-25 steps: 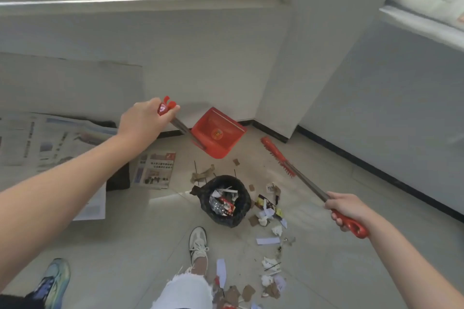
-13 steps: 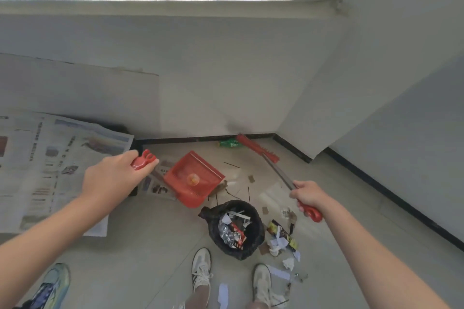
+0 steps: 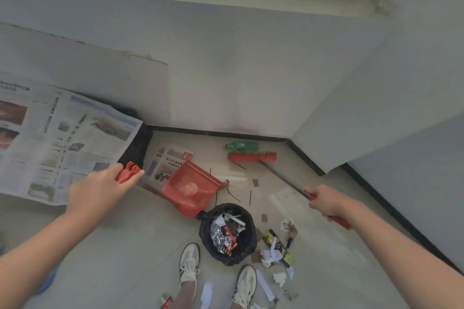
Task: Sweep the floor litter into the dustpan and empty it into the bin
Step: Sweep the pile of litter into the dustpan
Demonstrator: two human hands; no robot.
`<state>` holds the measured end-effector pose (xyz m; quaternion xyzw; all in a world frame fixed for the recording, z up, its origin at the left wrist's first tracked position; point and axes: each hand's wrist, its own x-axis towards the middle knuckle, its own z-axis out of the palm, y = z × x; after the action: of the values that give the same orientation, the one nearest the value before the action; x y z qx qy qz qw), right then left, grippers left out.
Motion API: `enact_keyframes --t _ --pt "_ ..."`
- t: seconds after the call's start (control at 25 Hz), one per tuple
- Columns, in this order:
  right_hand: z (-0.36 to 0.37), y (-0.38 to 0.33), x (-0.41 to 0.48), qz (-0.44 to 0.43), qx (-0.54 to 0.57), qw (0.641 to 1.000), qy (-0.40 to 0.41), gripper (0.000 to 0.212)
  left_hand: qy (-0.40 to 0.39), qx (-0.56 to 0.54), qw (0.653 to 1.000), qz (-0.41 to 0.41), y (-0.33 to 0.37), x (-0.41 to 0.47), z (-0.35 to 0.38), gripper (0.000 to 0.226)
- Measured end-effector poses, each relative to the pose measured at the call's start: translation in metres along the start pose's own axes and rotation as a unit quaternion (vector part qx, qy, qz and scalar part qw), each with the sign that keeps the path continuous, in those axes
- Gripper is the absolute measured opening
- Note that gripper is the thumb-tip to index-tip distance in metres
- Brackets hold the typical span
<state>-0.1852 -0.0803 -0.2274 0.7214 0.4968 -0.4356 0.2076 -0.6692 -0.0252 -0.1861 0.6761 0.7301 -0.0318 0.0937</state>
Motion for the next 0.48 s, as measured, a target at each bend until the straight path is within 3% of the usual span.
enact_keyframes --t 0.2,0.48 --pt "-0.002 0.045 -0.052 -0.031 -0.135 0.99 -0.027 0.053 0.019 -0.003 1.0 0.019 -0.005 0.005 -0.031 0.054" --pt "0.002 0.027 -0.023 -0.128 -0.316 0.939 0.041 0.061 0.102 -0.003 0.995 0.005 -0.015 0.006 -0.062 0.056"
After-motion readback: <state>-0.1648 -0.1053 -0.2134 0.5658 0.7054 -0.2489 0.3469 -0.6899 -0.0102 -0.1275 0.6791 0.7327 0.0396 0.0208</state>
